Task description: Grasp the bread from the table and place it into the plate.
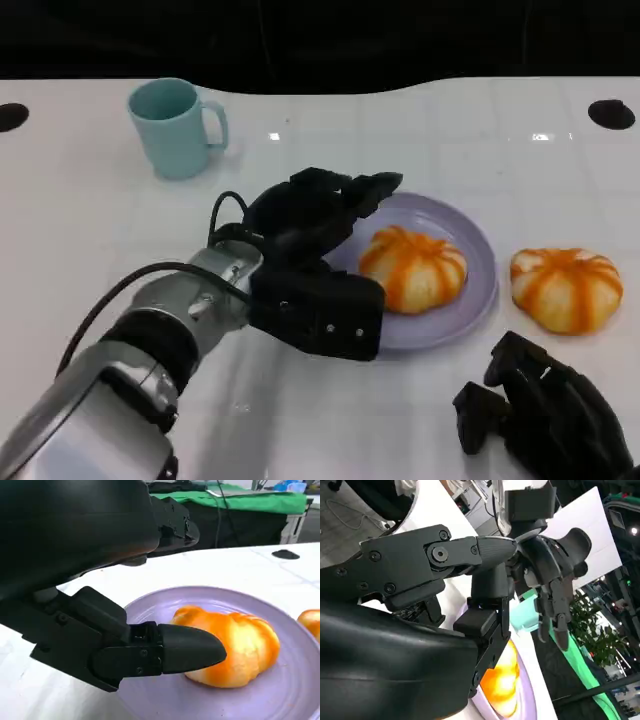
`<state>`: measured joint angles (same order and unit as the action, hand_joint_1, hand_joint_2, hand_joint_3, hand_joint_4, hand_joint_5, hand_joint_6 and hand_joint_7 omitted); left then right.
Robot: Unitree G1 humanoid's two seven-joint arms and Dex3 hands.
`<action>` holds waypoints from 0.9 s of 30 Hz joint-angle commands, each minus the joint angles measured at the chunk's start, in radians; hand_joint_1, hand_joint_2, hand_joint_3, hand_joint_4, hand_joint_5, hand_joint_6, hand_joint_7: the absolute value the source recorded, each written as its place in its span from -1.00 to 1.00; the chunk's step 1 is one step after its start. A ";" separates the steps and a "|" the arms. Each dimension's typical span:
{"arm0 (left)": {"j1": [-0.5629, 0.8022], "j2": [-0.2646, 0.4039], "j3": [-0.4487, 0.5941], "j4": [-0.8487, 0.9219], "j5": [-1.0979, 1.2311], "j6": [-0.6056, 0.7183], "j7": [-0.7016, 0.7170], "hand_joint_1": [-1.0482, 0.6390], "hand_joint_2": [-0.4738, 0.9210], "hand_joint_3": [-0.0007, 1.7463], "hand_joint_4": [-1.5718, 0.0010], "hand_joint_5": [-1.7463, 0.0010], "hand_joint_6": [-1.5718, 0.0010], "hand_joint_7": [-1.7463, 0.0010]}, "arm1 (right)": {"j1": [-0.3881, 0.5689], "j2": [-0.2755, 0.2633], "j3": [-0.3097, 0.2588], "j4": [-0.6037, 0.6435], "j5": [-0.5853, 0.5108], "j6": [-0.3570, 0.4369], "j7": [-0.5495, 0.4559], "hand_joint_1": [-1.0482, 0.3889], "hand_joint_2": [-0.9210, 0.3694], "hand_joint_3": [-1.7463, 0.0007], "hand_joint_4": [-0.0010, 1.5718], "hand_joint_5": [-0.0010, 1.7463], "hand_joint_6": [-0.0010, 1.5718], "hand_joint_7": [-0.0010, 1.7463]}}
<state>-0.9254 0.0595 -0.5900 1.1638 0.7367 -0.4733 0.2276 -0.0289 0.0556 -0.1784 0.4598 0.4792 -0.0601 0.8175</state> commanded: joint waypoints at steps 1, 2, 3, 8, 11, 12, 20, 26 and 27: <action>0.091 0.051 0.076 -0.070 -0.113 -0.112 -0.040 -1.00 1.00 -0.32 1.00 0.00 0.98 0.45 | 0.009 -0.010 0.001 -0.007 0.004 -0.011 0.000 -0.31 -1.00 0.73 -0.02 0.94 -0.14 0.66; 0.108 0.056 0.092 -0.083 -0.135 -0.132 -0.048 -1.00 1.00 -0.32 1.00 -0.15 0.99 0.27 | 0.010 -0.010 0.001 -0.009 0.004 -0.010 0.000 -0.31 -1.00 0.73 -0.02 0.94 -0.14 0.66; 0.139 0.059 0.122 -0.099 -0.180 -0.168 -0.062 -1.00 1.00 -0.33 1.00 -0.34 1.00 0.08 | 0.011 -0.010 0.001 -0.012 0.005 -0.005 -0.002 -0.31 -1.00 0.73 -0.02 0.95 -0.14 0.66; 0.279 0.033 0.281 -0.149 -0.460 -0.331 -0.233 -1.00 1.00 -0.48 0.64 -0.72 0.76 -0.42 | 0.011 -0.011 0.001 -0.013 0.006 -0.006 0.000 -0.31 -1.00 0.71 -0.03 0.95 -0.15 0.67; 0.336 0.004 0.351 -0.176 -0.620 -0.360 -0.387 -0.99 1.00 -0.61 0.26 -0.55 0.38 -0.24 | 0.009 -0.012 0.001 -0.011 0.008 -0.003 0.002 -0.31 -1.00 0.71 -0.03 0.95 -0.15 0.67; 0.358 -0.010 0.377 -0.192 -0.684 -0.350 -0.450 -0.99 1.00 -0.64 0.18 -0.52 0.28 -0.19 | 0.010 -0.012 0.001 -0.015 0.009 0.003 -0.001 -0.31 -1.00 0.72 -0.03 0.94 -0.15 0.68; 0.590 -0.094 0.501 -0.473 -1.035 -0.090 -0.726 -1.00 1.00 -0.81 -0.46 -0.45 -0.47 -0.13 | 0.017 -0.012 0.002 -0.027 0.012 0.008 0.000 -0.32 -1.00 0.73 -0.02 0.95 -0.15 0.69; 0.751 -0.103 0.524 -0.699 -1.199 0.207 -0.863 -1.00 0.95 -0.98 -0.72 -0.28 -0.77 0.23 | 0.020 -0.009 0.001 -0.029 0.017 0.005 0.009 -0.32 -1.00 0.73 -0.02 0.96 -0.14 0.69; 0.761 -0.102 0.527 -0.719 -1.202 0.232 -0.867 -1.00 0.95 -0.98 -0.74 -0.26 -0.80 0.25 | 0.020 -0.009 0.001 -0.029 0.017 0.005 0.010 -0.32 -1.00 0.73 -0.02 0.96 -0.14 0.69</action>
<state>-0.2007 -0.0547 -0.0736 0.5057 -0.4409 -0.3090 -0.6111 -0.0188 0.0563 -0.1753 0.4419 0.4834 -0.0519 0.8211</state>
